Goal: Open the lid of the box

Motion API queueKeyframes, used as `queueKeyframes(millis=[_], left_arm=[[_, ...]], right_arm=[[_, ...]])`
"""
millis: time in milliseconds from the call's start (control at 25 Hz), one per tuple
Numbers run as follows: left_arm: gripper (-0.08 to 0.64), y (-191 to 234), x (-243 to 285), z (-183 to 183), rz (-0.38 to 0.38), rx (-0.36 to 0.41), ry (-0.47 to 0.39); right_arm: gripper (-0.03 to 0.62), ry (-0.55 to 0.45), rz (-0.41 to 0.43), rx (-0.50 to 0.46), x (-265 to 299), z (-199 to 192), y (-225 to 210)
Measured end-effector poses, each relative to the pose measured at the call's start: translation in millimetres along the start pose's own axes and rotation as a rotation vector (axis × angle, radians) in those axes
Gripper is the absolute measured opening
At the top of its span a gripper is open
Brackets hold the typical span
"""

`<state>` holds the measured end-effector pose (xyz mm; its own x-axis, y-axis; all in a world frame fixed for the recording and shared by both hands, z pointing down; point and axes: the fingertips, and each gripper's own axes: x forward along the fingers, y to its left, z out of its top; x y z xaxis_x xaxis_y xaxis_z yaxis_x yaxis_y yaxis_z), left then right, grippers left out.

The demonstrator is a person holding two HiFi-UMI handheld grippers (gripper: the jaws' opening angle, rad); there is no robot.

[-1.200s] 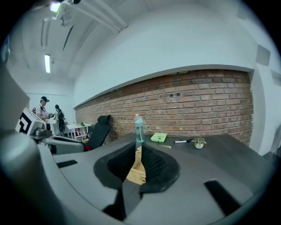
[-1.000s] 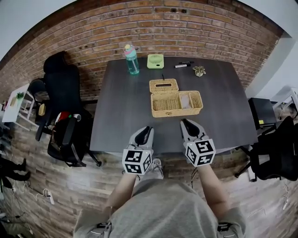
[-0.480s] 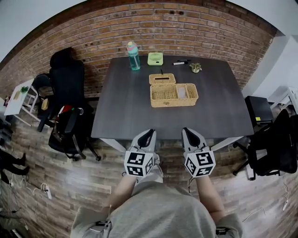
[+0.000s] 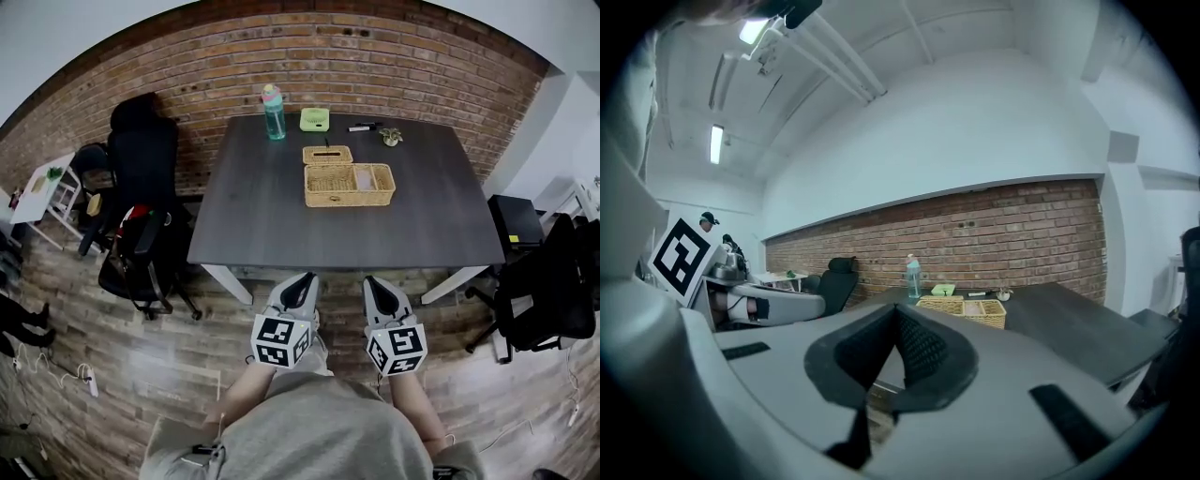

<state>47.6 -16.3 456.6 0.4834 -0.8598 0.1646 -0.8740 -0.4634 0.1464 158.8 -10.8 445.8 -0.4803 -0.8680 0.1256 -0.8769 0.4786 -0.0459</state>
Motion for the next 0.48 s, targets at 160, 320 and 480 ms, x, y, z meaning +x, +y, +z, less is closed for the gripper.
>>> queueKeyframes(millis=[160, 320, 480], left_arm=[[0.032, -13.7, -15.0, -5.6, -0.009, -0.008, -0.004], [0.032, -22.5, -25.3, -11.0, -0.013, -0.013, -0.002], [0.032, -29.1, -33.4, -15.2, -0.02, -0.012, 0.007]], right_arm=[[0.003, -0.003, 0.004, -0.002, -20.6, -3.0, 10.9], [0.003, -0.005, 0.005, -0.004, -33.8, -4.7, 15.6], [0.003, -0.015, 0.004, -0.001, -43.3, -3.7, 19.9]])
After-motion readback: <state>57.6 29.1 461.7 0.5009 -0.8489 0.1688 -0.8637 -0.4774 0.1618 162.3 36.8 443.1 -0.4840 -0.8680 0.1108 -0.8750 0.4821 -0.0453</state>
